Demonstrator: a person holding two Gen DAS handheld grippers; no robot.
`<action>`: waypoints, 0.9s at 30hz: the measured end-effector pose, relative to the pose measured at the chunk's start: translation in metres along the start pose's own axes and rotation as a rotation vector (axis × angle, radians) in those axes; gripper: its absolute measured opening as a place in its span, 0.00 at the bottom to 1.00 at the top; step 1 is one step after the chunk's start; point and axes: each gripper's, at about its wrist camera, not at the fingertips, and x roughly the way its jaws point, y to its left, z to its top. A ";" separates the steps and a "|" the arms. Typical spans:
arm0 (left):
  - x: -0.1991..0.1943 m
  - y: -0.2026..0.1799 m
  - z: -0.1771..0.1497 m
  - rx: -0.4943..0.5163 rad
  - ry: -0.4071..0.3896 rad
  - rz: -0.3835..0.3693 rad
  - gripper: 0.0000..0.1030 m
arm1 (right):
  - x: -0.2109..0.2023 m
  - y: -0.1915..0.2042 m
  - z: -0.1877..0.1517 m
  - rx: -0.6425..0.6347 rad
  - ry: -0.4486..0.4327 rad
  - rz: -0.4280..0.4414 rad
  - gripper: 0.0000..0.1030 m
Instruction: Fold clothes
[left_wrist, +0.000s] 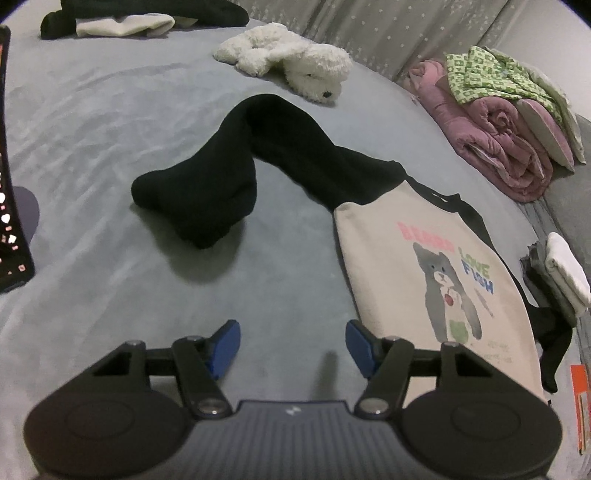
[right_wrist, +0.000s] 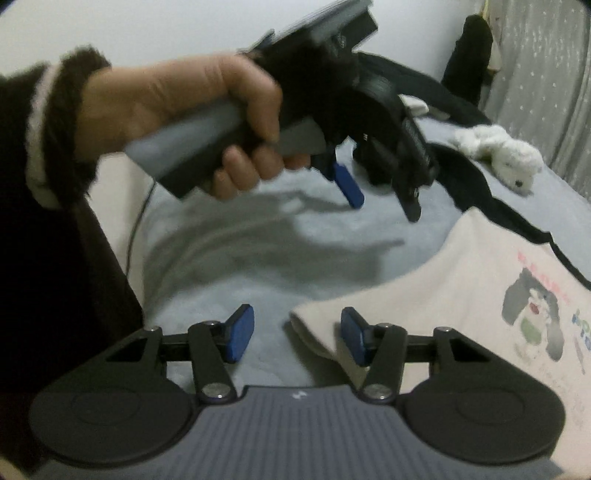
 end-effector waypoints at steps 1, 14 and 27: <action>0.001 0.000 0.000 -0.003 0.001 -0.006 0.59 | 0.003 0.001 -0.001 0.000 0.002 -0.014 0.34; 0.031 0.015 0.002 -0.317 0.099 -0.388 0.58 | -0.078 -0.053 -0.001 0.389 -0.283 0.032 0.09; 0.042 -0.001 -0.003 -0.359 0.007 -0.329 0.04 | -0.090 -0.038 0.005 0.399 -0.278 0.100 0.10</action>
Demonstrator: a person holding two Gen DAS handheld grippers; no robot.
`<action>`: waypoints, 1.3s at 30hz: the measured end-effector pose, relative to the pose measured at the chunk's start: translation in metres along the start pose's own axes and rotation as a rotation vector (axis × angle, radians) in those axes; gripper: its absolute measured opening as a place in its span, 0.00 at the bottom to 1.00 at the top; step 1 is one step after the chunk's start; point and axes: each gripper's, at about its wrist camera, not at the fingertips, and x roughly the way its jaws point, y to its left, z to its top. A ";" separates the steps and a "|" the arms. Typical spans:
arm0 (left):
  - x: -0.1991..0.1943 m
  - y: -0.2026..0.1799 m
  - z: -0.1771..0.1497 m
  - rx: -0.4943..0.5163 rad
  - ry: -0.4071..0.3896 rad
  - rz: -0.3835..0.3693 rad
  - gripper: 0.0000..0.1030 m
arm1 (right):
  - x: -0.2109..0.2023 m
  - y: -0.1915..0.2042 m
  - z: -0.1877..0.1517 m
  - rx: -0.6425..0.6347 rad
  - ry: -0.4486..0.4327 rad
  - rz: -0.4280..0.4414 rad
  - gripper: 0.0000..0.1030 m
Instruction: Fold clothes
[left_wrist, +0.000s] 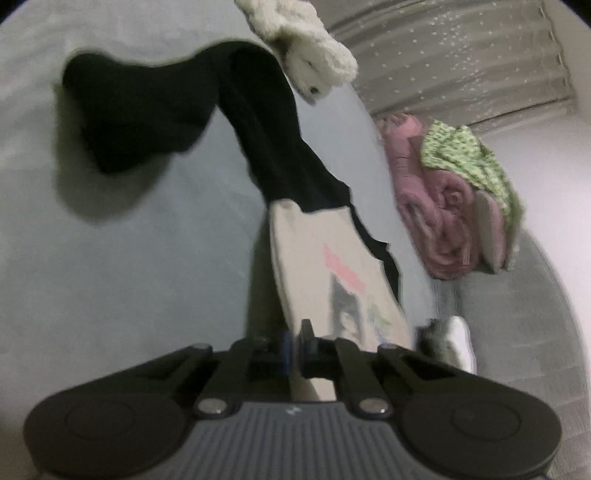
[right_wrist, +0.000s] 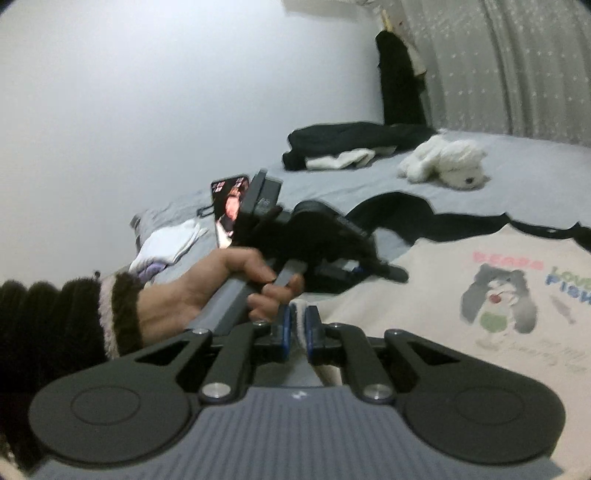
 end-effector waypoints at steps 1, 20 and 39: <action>-0.001 -0.003 0.000 0.026 0.002 0.023 0.04 | 0.005 0.002 -0.001 -0.003 0.016 0.007 0.10; -0.017 -0.012 0.004 0.254 -0.057 0.184 0.23 | 0.084 0.014 -0.034 -0.003 0.275 0.053 0.21; -0.047 -0.021 -0.031 0.406 0.048 0.233 0.48 | -0.027 -0.084 -0.033 0.220 0.147 -0.197 0.44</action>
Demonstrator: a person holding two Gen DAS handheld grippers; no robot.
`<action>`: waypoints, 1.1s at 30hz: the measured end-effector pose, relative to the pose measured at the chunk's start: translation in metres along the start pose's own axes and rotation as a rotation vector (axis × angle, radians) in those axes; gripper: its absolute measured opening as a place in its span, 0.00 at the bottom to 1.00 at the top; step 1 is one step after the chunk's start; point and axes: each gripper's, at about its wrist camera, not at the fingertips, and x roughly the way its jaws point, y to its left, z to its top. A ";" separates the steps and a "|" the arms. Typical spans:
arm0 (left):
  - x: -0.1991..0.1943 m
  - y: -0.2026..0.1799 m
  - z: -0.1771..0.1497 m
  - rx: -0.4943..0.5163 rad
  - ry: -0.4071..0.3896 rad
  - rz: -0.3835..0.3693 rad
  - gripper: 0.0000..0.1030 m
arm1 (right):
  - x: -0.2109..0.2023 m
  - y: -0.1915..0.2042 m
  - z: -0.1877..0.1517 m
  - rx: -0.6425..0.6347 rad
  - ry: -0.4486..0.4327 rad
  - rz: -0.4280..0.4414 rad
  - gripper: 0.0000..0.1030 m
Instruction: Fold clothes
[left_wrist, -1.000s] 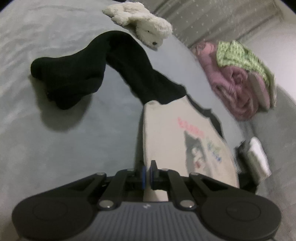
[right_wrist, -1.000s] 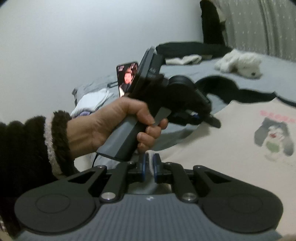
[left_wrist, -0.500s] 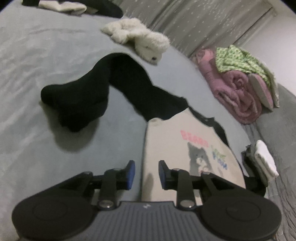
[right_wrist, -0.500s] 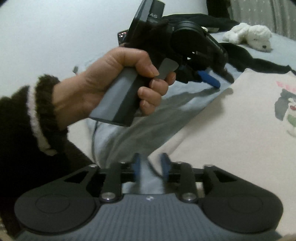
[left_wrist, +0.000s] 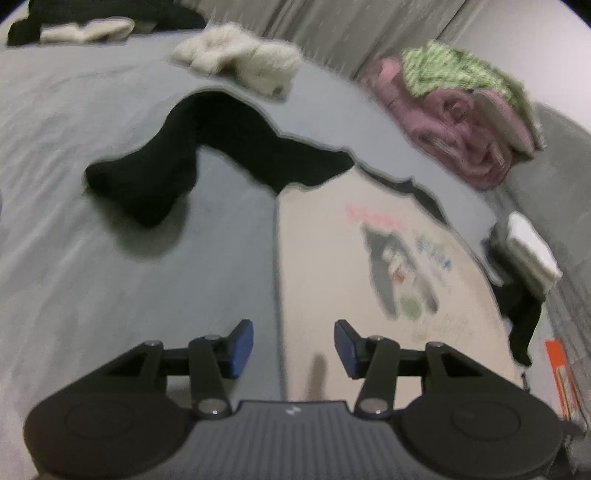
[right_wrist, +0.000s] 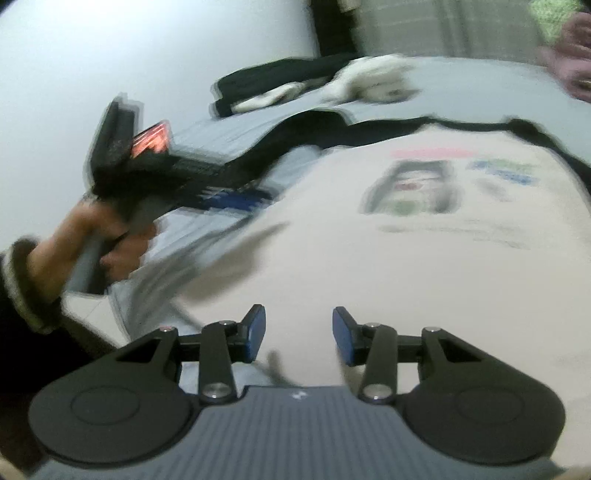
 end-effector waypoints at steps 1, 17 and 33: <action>-0.003 0.002 -0.002 -0.006 0.020 -0.003 0.48 | -0.007 -0.010 0.000 0.022 -0.012 -0.029 0.44; -0.017 0.038 -0.021 -0.145 0.365 -0.245 0.60 | -0.114 -0.144 -0.041 0.562 -0.058 -0.246 0.48; -0.028 0.026 -0.049 -0.213 0.311 -0.230 0.06 | -0.112 -0.150 -0.053 0.616 0.043 -0.136 0.15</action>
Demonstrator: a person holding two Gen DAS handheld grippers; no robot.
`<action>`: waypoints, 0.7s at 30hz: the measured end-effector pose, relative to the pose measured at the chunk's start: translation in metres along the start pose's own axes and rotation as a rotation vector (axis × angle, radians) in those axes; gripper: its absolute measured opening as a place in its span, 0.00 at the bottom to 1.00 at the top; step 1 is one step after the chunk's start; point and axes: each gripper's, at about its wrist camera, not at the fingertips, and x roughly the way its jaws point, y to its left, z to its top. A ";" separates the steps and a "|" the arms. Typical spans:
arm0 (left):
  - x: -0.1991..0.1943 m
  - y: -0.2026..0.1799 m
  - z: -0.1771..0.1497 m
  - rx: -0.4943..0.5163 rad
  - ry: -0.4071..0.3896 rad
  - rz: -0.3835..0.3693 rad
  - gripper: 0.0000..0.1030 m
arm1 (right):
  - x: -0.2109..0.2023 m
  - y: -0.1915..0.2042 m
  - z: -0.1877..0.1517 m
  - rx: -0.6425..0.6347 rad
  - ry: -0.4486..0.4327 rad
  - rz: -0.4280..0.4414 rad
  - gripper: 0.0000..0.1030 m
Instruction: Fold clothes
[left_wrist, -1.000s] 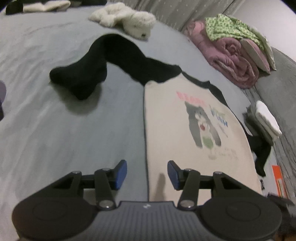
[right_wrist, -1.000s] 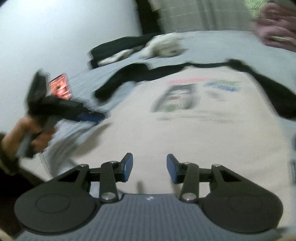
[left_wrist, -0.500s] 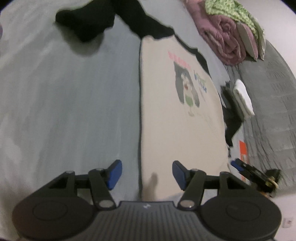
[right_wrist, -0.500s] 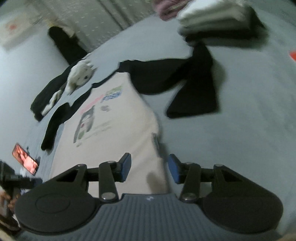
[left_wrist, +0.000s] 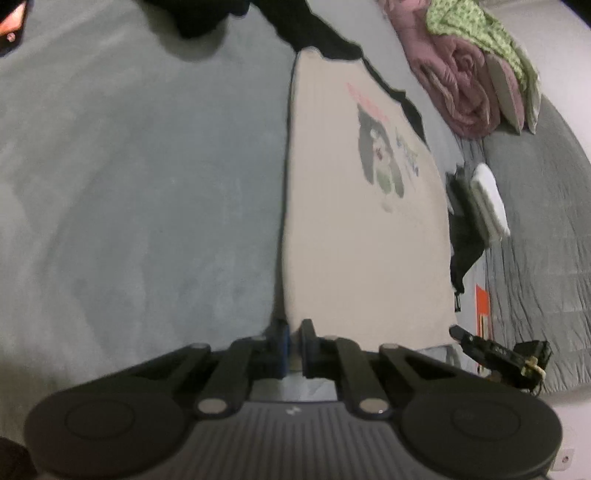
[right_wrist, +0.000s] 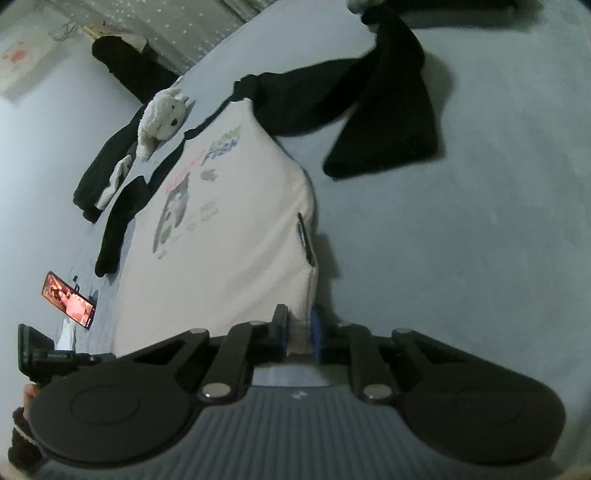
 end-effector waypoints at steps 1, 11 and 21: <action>-0.007 -0.003 0.000 0.006 -0.016 -0.003 0.06 | -0.003 0.003 0.001 -0.010 -0.002 -0.006 0.15; -0.043 -0.022 -0.006 0.104 -0.050 0.051 0.06 | -0.030 0.036 -0.014 -0.119 0.031 -0.009 0.13; -0.004 0.008 -0.009 0.082 -0.019 0.131 0.07 | 0.017 0.015 -0.031 -0.117 0.113 -0.106 0.13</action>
